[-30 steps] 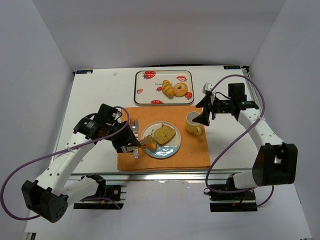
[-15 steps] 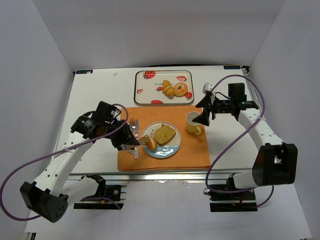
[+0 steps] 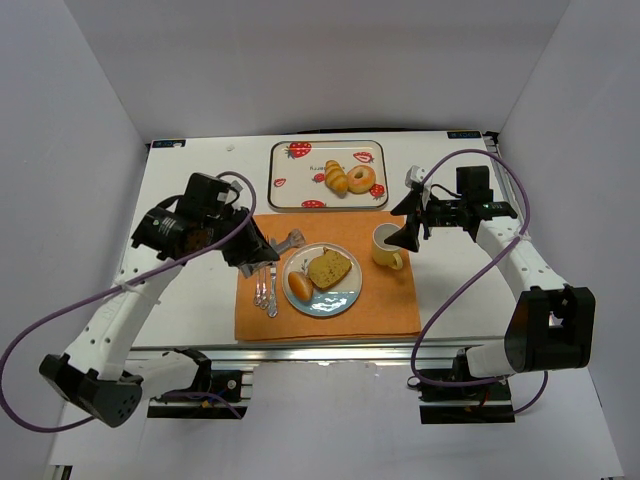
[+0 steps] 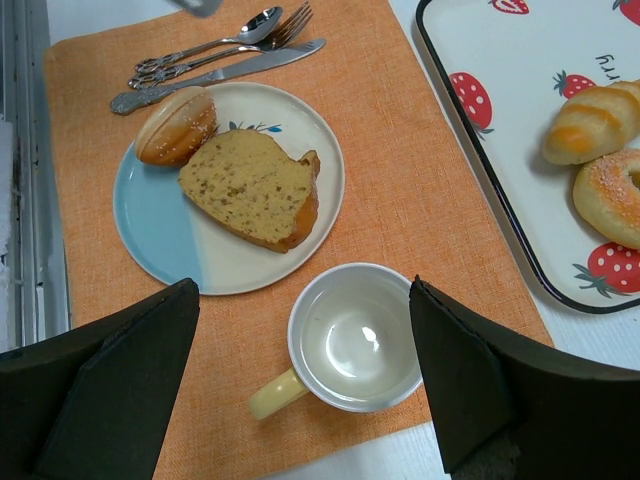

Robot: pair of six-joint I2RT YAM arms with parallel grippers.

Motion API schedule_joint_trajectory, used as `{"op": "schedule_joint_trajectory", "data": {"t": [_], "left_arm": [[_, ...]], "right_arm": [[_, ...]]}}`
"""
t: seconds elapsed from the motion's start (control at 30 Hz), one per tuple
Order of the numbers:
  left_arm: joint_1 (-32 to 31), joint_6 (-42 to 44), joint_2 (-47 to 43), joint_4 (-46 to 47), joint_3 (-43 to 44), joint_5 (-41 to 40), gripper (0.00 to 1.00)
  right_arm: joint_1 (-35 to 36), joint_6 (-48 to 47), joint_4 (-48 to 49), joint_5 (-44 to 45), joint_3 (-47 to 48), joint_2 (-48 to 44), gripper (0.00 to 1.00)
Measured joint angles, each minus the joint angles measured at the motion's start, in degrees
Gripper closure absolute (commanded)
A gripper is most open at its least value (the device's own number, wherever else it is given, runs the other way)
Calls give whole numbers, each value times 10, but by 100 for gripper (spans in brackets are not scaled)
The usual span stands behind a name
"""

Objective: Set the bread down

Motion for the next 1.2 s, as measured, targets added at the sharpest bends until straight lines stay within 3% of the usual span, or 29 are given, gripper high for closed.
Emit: {"op": "schedule_joint_trajectory", "data": {"t": [0.13,0.3,0.43,0.57,0.7,0.73,0.93,0.97,1.17,1.2], "left_arm": [[12,77,39,53,-11,-100,100],[98,236,55,232,-125,-218,100],[209,395,84,393,-232,-247,100],[285,474,153,476,-295,-242,98],[295,514,191,541,-328,-235,75],[295,515,195,555,-333,-233,63],[304,510,217,575,-336,-230,51],[308,507,218,573,-336,-230,25],[325,493,202,556,-336,-233,15],[326,490,194,555,-336,-233,2]], "right_arm": [[0,-1,0,-3,0,0,11],[0,-12,-5,-5,1,0,11],[0,-23,-19,-5,15,0,11],[0,-23,-19,-4,25,0,11],[5,-19,-17,24,25,-4,11],[9,-17,-15,42,25,-6,11],[34,22,-6,148,25,-10,11],[35,37,-2,166,25,-9,11],[59,127,30,295,42,7,11],[66,141,33,322,47,10,11]]}}
